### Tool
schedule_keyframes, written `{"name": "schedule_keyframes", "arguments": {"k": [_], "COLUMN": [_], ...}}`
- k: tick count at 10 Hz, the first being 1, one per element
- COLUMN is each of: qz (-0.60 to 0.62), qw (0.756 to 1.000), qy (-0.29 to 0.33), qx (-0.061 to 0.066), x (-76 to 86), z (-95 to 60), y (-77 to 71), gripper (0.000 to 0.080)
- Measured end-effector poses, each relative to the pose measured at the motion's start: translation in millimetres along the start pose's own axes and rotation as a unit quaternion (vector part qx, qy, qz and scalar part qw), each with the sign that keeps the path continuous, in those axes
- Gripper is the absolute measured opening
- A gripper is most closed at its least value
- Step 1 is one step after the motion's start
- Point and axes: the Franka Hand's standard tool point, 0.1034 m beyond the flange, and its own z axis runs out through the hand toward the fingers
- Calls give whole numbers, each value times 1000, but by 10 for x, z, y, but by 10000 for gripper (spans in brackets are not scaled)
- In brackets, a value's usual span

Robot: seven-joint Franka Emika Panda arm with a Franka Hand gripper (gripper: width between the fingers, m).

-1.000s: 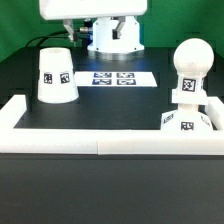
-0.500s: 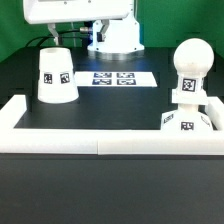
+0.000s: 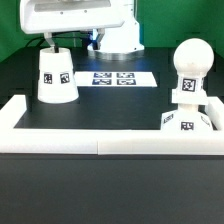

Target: Assemble lamp

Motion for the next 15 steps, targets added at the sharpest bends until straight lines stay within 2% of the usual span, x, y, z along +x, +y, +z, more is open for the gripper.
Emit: {"name": "schedule_keyframes", "arguments": {"k": [4, 5, 6, 8, 9, 10, 11, 15], "qz": [-7, -8, -8, -8, -8, -8, -8, -4], "qw": [1000, 1000, 1000, 1000, 1000, 1000, 1000, 1000], "qy": [-7, -7, -7, -7, -7, -6, -6, -9], "qx": [0, 0, 0, 0, 0, -1, -1, 1], "x": [-10, -9, -10, -11, -11, -2, -2, 6], "z": [85, 84, 87, 89, 90, 78, 80, 68], "y": [9, 6, 6, 5, 5, 4, 4, -31], "gripper": [698, 598, 598, 219, 89, 89, 49, 49]}}
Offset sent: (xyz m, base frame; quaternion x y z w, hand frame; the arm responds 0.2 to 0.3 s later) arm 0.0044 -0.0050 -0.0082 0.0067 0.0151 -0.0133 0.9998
